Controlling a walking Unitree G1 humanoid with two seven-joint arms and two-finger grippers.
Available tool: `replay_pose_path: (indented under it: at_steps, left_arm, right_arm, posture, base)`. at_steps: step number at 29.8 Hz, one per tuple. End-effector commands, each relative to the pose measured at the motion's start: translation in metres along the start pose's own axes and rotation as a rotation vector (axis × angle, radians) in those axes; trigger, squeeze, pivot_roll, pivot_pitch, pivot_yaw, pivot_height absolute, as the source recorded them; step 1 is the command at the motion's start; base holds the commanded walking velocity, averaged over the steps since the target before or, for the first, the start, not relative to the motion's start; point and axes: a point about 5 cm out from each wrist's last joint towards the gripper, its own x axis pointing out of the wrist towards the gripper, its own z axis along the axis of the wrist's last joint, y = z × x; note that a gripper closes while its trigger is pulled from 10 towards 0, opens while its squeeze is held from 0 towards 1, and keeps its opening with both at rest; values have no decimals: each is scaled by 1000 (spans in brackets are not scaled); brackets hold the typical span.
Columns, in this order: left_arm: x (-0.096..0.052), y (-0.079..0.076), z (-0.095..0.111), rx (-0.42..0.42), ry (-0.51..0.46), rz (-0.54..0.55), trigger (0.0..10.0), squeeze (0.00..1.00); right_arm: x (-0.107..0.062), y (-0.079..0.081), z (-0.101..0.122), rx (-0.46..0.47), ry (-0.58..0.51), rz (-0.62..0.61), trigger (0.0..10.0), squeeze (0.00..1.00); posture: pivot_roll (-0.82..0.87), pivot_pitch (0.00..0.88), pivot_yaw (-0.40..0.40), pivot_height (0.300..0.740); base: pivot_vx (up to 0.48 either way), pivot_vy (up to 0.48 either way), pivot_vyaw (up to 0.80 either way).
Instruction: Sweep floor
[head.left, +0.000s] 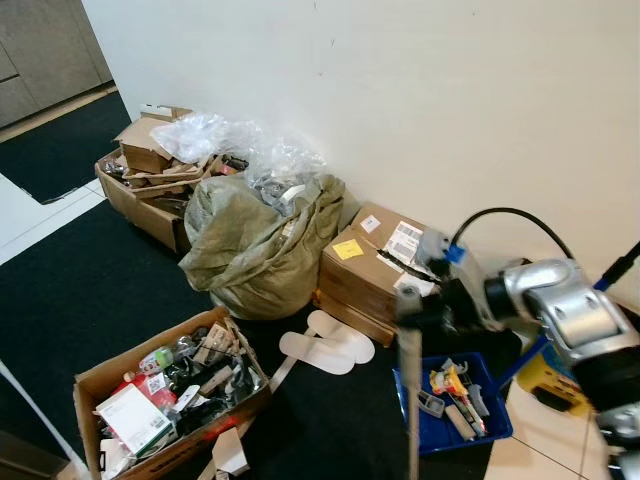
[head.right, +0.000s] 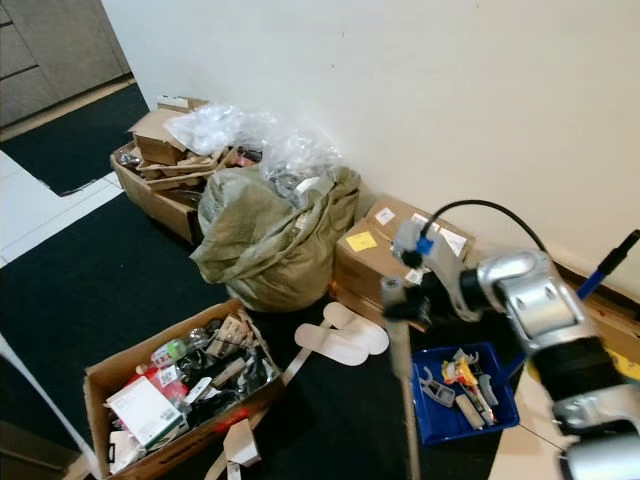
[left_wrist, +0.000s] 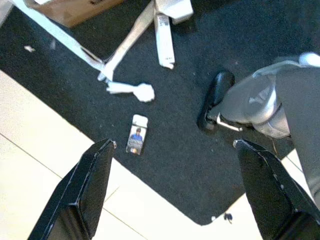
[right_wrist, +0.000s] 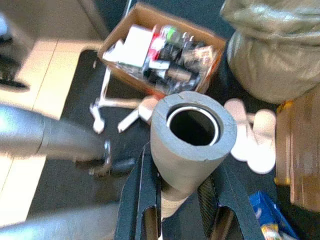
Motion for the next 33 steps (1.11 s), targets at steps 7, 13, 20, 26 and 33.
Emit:
replay_pose_path:
  at_steps: [7,13,20,26,33]
  left_arm:
    - [-2,2,-7,9,31,7,10000,0]
    - [-1,3,-4,38,32,13,10000,0]
    - [0,3,1,67,26,14,10000,0]
    - [1,4,3,97,36,20,10000,0]
    - [1,6,3,116,49,25,10000,0]
  right_arm:
    - [4,-6,26,32,-224,-199,10000,0]
    - [24,-6,24,201,-334,-333,10000,0]
    - [41,2,10,360,-337,-344,10000,0]
    - [46,5,3,385,-290,-359,10000,0]
    - [62,18,-3,418,-262,-325,10000,0]
  posture:
    - [-49,93,11,740]
    - [-51,74,18,740]
    - [-55,52,27,740]
    - [-63,15,44,740]
    - [-64,0,49,740]
  base:
    - [0,0,0]
    - [0,0,0]
    - [0,0,0]
    - [0,0,0]
    - [0,0,0]
